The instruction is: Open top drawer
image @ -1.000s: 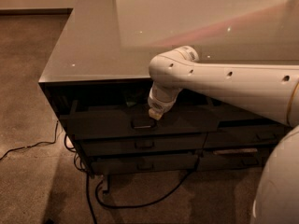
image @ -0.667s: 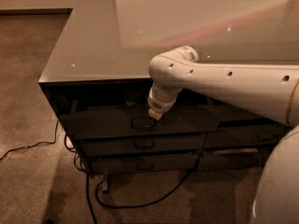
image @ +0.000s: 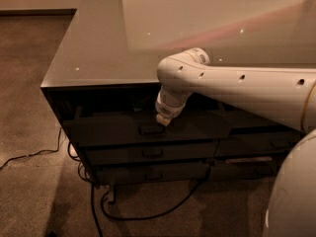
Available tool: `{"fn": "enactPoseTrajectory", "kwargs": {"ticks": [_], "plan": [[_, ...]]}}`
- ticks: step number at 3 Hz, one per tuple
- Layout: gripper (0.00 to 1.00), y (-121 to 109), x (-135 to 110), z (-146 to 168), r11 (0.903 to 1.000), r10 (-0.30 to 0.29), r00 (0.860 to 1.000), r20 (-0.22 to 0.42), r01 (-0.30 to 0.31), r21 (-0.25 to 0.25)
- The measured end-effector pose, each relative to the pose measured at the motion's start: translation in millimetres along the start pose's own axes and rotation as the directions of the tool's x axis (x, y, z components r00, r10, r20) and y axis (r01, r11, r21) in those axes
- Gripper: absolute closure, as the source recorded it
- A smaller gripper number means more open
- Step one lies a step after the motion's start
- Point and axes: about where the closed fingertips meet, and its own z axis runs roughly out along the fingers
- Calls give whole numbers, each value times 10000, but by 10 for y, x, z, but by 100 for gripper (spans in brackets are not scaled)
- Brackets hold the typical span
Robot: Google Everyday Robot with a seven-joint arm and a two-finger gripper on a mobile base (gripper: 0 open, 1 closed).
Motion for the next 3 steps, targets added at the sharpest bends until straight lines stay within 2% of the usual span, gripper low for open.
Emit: {"fn": "enactPoseTrajectory", "kwargs": {"ticks": [2, 3], "plan": [[12, 30, -4, 14, 9999, -58, 10000, -57, 57, -156], [0, 99, 15, 85, 9996, -69, 9998, -191, 64, -257]]}}
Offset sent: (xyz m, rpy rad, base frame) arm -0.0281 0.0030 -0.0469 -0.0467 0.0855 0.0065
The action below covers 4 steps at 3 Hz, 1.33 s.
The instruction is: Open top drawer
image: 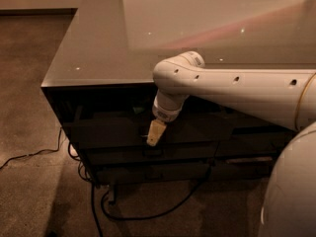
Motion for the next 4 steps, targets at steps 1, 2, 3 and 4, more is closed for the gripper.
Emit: {"fn": "enactPoseTrajectory", "kwargs": {"ticks": [1, 2, 3, 4], "plan": [[0, 168, 100, 194, 9997, -11, 9992, -405, 2, -243], [0, 304, 258, 354, 9986, 77, 9966, -817, -119, -515], [19, 300, 250, 330, 9986, 77, 9966, -818, -119, -515], [42, 342, 322, 346, 9981, 116, 9946, -1030, -177, -586]]}}
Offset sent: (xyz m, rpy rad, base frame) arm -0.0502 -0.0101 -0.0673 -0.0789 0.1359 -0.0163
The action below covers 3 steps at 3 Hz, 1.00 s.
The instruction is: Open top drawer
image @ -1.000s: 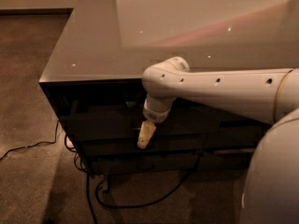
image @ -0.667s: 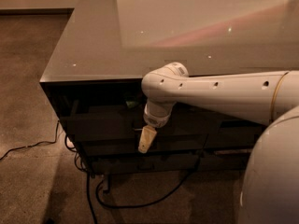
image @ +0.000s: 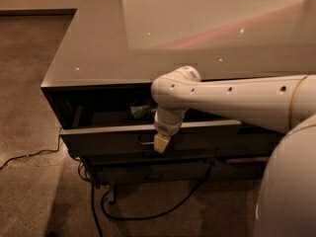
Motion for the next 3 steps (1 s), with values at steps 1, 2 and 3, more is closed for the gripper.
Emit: {"fn": "enactPoseTrajectory", "kwargs": {"ticks": [1, 2, 3], "plan": [[65, -2, -6, -53, 10000, 1, 10000, -1, -1, 1], [88, 2, 35, -73, 10000, 36, 10000, -60, -36, 28], [100, 59, 169, -74, 9998, 191, 9990, -393, -192, -31]]}}
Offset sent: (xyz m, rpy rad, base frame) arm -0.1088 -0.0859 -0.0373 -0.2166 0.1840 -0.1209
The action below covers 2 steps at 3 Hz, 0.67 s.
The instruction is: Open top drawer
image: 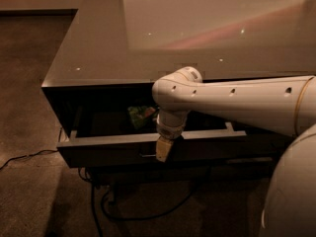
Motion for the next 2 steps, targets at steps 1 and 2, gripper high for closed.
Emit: {"fn": "enactPoseTrajectory", "kwargs": {"ticks": [1, 2], "plan": [[81, 0, 0, 0, 10000, 0, 10000, 0, 0, 0], [58, 0, 0, 0, 10000, 0, 10000, -1, 0, -1]]}}
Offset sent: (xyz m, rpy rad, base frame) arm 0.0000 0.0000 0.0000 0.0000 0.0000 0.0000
